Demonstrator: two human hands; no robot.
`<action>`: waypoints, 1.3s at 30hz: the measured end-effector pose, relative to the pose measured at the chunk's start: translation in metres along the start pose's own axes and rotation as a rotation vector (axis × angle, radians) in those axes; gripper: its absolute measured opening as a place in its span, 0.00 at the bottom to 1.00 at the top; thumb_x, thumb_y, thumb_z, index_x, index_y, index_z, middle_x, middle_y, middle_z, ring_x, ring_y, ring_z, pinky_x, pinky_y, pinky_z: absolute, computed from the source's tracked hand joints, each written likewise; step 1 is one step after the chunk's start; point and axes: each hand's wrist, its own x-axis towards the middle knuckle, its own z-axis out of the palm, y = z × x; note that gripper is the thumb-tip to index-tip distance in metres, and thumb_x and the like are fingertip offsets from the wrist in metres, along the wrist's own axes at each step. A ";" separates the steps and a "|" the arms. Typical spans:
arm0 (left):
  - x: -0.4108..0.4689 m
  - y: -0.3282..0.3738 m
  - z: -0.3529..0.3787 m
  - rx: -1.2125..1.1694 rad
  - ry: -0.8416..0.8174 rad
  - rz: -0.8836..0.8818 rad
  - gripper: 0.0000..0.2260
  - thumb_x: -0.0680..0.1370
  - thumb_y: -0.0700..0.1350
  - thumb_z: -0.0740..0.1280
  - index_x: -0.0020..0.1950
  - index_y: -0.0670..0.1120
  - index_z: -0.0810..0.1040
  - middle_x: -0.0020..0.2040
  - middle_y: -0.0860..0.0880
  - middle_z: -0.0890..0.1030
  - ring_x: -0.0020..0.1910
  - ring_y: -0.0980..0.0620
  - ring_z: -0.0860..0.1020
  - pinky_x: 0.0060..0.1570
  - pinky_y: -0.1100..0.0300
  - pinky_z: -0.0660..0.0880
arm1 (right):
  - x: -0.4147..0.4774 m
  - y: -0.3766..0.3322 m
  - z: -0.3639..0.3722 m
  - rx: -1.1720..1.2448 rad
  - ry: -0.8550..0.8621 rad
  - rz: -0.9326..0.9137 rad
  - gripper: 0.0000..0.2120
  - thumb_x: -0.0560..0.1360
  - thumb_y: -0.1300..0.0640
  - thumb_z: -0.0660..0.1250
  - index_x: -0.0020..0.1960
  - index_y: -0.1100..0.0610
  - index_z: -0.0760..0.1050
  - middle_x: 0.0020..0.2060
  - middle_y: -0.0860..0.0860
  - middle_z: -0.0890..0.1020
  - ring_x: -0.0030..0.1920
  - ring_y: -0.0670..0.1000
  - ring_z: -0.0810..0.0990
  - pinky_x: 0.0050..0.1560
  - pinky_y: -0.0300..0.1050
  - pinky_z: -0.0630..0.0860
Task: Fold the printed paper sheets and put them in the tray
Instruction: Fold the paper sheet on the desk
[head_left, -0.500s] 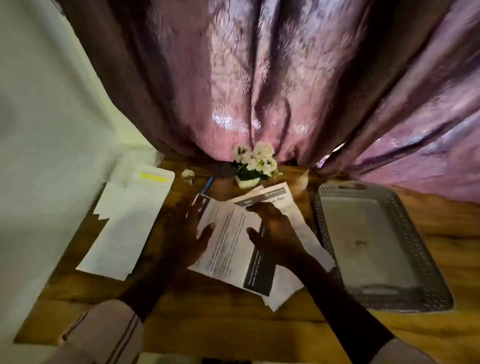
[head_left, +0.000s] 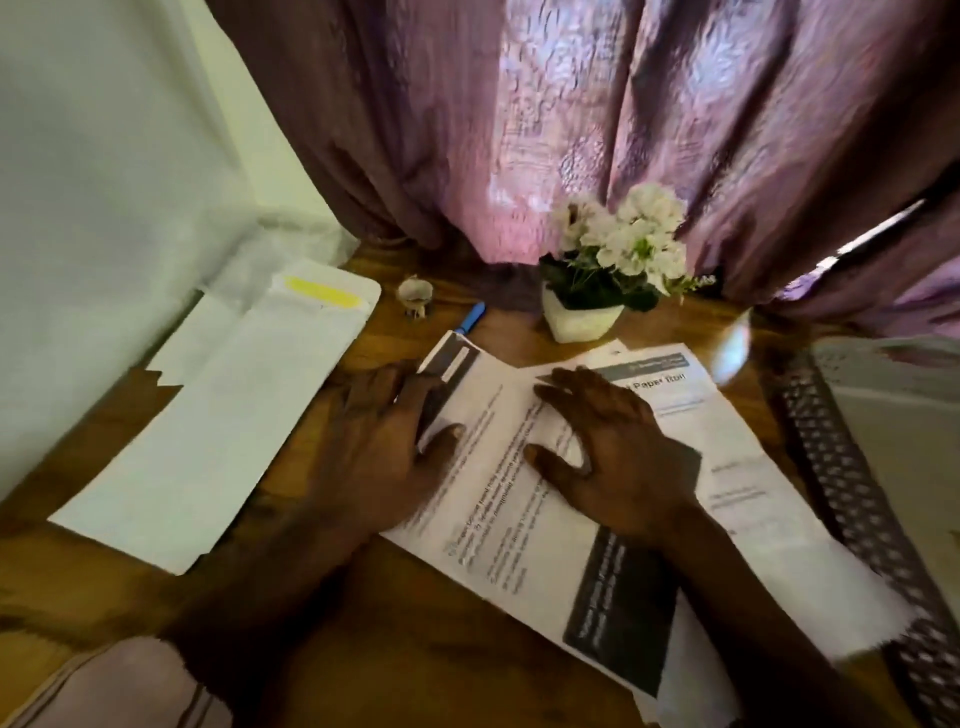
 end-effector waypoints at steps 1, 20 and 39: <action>0.001 0.003 -0.003 -0.006 0.026 -0.007 0.25 0.78 0.64 0.61 0.70 0.52 0.74 0.67 0.47 0.77 0.65 0.42 0.75 0.66 0.41 0.72 | -0.001 0.000 -0.002 0.005 0.025 0.013 0.37 0.76 0.26 0.52 0.80 0.41 0.61 0.81 0.42 0.63 0.82 0.48 0.56 0.81 0.56 0.55; -0.039 0.035 -0.045 -0.443 0.302 0.310 0.15 0.71 0.48 0.70 0.57 0.52 0.85 0.50 0.56 0.85 0.48 0.56 0.82 0.51 0.54 0.80 | -0.068 -0.052 0.005 -0.181 0.162 0.271 0.31 0.79 0.30 0.54 0.70 0.49 0.73 0.71 0.52 0.74 0.71 0.57 0.70 0.71 0.59 0.64; -0.030 0.072 -0.012 -0.012 -0.378 0.371 0.30 0.81 0.68 0.55 0.82 0.61 0.55 0.83 0.58 0.54 0.81 0.57 0.53 0.73 0.62 0.49 | -0.076 -0.037 0.011 -0.022 0.082 0.132 0.27 0.85 0.42 0.53 0.83 0.45 0.56 0.84 0.49 0.54 0.83 0.51 0.50 0.81 0.53 0.47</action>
